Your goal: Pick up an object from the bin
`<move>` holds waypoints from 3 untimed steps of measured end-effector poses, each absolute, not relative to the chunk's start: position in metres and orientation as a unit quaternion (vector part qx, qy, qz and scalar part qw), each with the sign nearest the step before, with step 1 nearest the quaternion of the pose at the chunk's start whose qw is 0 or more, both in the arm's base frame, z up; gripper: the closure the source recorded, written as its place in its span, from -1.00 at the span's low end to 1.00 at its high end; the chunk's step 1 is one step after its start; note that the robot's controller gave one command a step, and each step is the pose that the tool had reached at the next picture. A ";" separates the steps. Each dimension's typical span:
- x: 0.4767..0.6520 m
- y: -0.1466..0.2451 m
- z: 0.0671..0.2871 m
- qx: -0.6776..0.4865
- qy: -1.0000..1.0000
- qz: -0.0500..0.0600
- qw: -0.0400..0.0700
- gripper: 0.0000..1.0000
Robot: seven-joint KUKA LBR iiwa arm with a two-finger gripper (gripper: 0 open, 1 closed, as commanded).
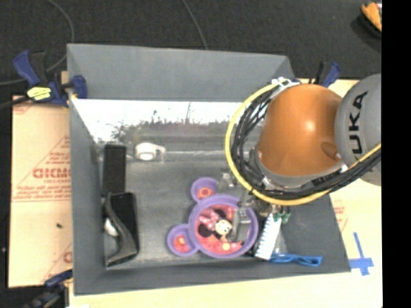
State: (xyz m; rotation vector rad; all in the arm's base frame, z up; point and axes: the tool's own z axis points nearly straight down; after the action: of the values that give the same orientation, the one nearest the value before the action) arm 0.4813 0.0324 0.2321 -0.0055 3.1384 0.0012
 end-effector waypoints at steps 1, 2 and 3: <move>0.477 0.095 0.110 -0.028 1.000 0.001 0.001 -1.00; 0.481 0.109 0.072 -0.095 0.995 0.001 0.010 -1.00; 0.518 0.094 0.071 -0.098 0.995 0.001 0.002 -1.00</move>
Offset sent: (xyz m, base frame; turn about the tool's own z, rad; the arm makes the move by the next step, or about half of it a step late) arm -0.0056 0.0772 -0.1621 -0.1901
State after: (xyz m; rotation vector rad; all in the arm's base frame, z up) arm 0.5178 0.0941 0.0706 -0.3088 3.1214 0.0022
